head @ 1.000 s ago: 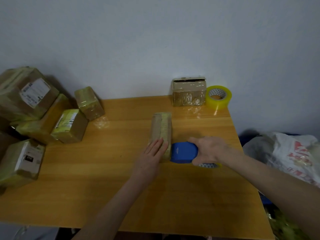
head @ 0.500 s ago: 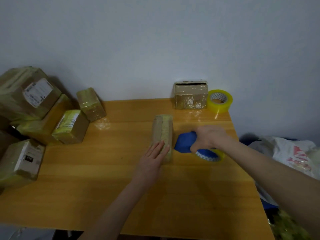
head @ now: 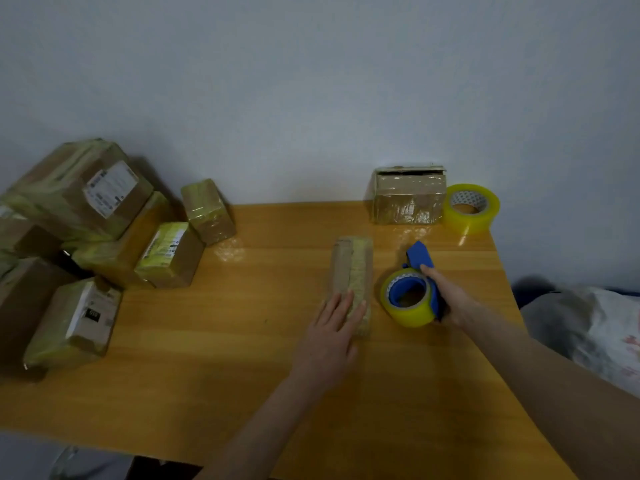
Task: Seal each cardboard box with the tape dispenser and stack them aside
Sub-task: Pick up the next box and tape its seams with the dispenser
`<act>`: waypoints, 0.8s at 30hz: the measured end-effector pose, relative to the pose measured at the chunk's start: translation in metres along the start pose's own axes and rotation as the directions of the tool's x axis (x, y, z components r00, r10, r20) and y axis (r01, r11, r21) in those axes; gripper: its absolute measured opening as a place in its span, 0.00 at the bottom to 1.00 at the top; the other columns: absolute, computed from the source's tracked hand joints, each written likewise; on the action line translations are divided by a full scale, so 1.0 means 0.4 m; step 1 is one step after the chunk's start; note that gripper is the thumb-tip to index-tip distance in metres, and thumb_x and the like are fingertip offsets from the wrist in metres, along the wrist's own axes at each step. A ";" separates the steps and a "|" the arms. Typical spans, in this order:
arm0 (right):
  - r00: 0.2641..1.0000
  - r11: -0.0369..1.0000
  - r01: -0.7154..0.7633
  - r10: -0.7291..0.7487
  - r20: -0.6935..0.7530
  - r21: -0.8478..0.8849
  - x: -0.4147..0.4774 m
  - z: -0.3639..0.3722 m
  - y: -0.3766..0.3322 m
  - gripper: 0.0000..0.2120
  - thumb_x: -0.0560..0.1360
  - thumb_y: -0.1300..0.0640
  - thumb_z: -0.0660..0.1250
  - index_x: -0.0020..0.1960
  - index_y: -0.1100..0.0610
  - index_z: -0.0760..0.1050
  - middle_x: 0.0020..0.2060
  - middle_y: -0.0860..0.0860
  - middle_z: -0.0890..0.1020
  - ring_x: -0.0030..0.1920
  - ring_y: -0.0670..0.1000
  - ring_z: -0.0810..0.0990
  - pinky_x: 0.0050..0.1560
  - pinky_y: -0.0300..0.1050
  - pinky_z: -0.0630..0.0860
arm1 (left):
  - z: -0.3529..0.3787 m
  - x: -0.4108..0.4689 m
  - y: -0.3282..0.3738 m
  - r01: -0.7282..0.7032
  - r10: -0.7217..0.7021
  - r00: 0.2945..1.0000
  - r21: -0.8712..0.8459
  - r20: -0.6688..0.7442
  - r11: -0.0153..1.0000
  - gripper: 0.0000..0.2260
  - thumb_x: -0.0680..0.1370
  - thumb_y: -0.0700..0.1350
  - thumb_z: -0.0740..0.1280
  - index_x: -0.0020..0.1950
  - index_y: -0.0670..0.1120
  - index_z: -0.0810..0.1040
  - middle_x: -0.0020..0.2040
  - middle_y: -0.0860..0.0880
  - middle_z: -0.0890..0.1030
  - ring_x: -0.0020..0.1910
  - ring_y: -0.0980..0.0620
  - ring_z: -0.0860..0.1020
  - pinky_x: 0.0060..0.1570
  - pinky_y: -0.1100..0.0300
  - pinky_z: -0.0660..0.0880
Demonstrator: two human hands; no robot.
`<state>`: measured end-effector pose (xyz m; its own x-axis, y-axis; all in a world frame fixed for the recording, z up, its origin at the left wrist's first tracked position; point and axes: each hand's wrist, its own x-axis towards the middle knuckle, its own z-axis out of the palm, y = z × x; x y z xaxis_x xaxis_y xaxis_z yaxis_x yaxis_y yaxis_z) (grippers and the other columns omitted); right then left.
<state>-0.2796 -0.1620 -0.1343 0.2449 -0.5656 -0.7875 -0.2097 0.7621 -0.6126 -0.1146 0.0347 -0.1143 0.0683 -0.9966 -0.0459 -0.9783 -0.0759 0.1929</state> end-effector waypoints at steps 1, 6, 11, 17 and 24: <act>1.000 0.998 0.020 -0.020 0.004 -0.064 -0.006 0.002 -0.006 0.24 0.73 0.38 0.68 0.52 0.59 0.78 0.40 0.56 0.84 0.38 0.54 0.82 0.35 0.46 0.78 | -0.001 -0.001 0.000 0.001 -0.001 1.000 -0.001 0.007 1.000 0.29 0.82 0.49 0.53 0.74 0.56 0.36 0.75 0.53 0.34 0.74 0.52 0.32 0.72 0.57 0.31; 0.880 0.664 0.283 -0.466 -0.088 -0.692 -0.099 0.014 -0.033 0.30 0.75 0.37 0.63 0.58 0.64 0.75 0.50 0.59 0.80 0.50 0.59 0.79 0.49 0.53 0.74 | -0.023 -0.006 -0.023 0.073 -0.089 0.991 -0.156 -0.101 0.985 0.25 0.84 0.52 0.51 0.78 0.50 0.45 0.75 0.56 0.39 0.75 0.58 0.38 0.74 0.58 0.46; 0.814 0.492 0.485 -0.556 0.167 -0.722 -0.208 0.150 0.074 0.30 0.81 0.45 0.59 0.78 0.58 0.56 0.70 0.53 0.71 0.66 0.55 0.73 0.61 0.43 0.70 | -0.026 -0.005 -0.015 0.296 -0.420 0.898 -0.521 -0.134 0.801 0.24 0.83 0.48 0.54 0.78 0.46 0.52 0.77 0.51 0.56 0.75 0.52 0.58 0.70 0.61 0.57; 0.828 0.534 0.496 -0.529 0.187 -0.685 -0.203 0.258 0.133 0.22 0.83 0.49 0.54 0.71 0.60 0.66 0.51 0.53 0.79 0.50 0.52 0.78 0.40 0.41 0.73 | -0.018 0.033 0.018 0.384 -0.509 0.859 -0.593 -0.052 0.708 0.25 0.84 0.48 0.53 0.78 0.43 0.51 0.75 0.45 0.64 0.71 0.48 0.65 0.67 0.57 0.64; 0.900 0.768 0.436 -0.376 0.222 -0.469 -0.165 0.202 0.146 0.24 0.81 0.44 0.57 0.69 0.60 0.71 0.49 0.48 0.78 0.50 0.48 0.78 0.55 0.43 0.76 | 0.006 0.046 0.021 0.390 -0.534 0.845 -0.718 0.030 0.576 0.24 0.83 0.43 0.58 0.77 0.40 0.56 0.73 0.42 0.67 0.70 0.46 0.68 0.67 0.59 0.64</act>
<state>-0.2316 -0.0549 -0.1127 0.5088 -0.7254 -0.4635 -0.4979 0.1913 -0.8459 -0.1221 0.0158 -0.1158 0.5746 -0.8003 -0.1714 -0.3966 -0.4555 0.7971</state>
